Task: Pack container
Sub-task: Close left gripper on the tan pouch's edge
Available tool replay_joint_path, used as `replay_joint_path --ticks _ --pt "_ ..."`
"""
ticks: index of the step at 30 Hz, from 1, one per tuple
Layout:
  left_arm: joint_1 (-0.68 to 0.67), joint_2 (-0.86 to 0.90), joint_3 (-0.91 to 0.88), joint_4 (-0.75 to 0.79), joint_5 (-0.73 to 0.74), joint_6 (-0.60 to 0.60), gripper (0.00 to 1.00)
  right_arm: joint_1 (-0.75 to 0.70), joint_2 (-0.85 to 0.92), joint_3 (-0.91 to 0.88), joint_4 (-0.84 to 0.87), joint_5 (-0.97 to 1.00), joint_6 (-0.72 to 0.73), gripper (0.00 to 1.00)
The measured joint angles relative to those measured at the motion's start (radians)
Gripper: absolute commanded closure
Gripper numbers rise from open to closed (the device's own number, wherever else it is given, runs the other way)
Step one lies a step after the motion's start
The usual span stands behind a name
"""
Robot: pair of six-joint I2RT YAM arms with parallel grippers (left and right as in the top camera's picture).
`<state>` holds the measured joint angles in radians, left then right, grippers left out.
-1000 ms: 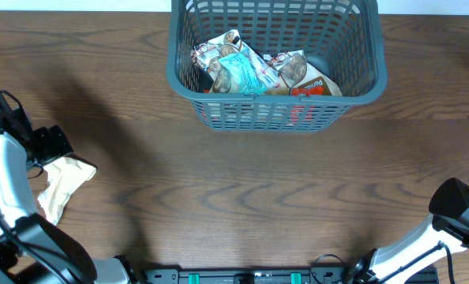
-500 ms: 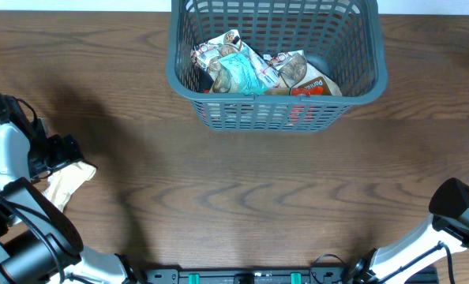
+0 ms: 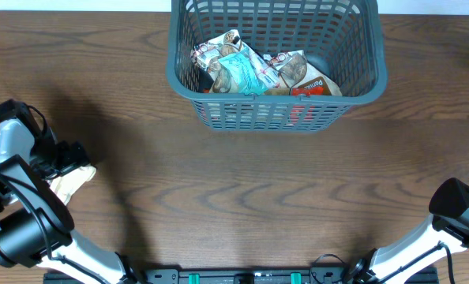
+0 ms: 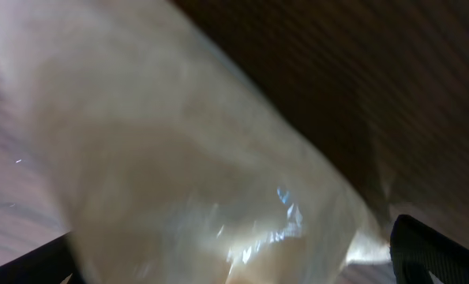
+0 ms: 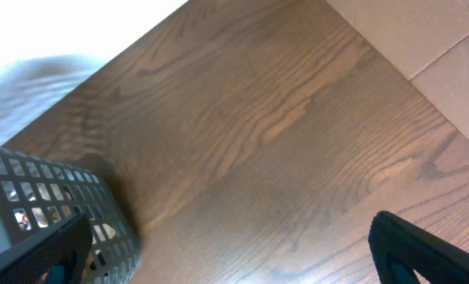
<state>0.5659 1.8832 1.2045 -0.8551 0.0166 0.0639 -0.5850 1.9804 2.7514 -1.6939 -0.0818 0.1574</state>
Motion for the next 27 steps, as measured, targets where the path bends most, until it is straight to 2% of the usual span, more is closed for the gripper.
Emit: replay_joint_path --ticks 9,11,13,14,16,17,27 --pt "0.0 0.027 0.0 0.027 0.0 -0.008 0.01 0.0 0.0 0.0 0.0 0.0 0.0 0.01" --pt "0.0 0.028 0.0 0.027 0.0 -0.014 0.2 0.0 0.0 0.0 0.0 0.0 0.0 0.01" --pt "0.0 0.028 0.0 0.028 0.003 -0.012 0.44 0.0 0.0 0.0 0.0 0.0 0.0 0.01" --pt "0.0 0.029 0.0 0.028 0.003 -0.017 0.62 0.0 0.0 0.0 0.0 0.0 0.0 0.01" --pt "0.0 0.029 0.0 0.026 0.0 -0.016 0.88 0.0 0.0 0.0 0.0 0.0 0.0 0.01" --pt "0.001 0.029 0.0 0.025 0.003 -0.015 0.94 0.0 0.0 0.0 0.0 0.0 0.0 0.01" --pt "0.002 0.022 0.0 0.029 -0.006 -0.074 0.94 0.0 0.0 0.0 0.0 0.0 0.0 0.01"
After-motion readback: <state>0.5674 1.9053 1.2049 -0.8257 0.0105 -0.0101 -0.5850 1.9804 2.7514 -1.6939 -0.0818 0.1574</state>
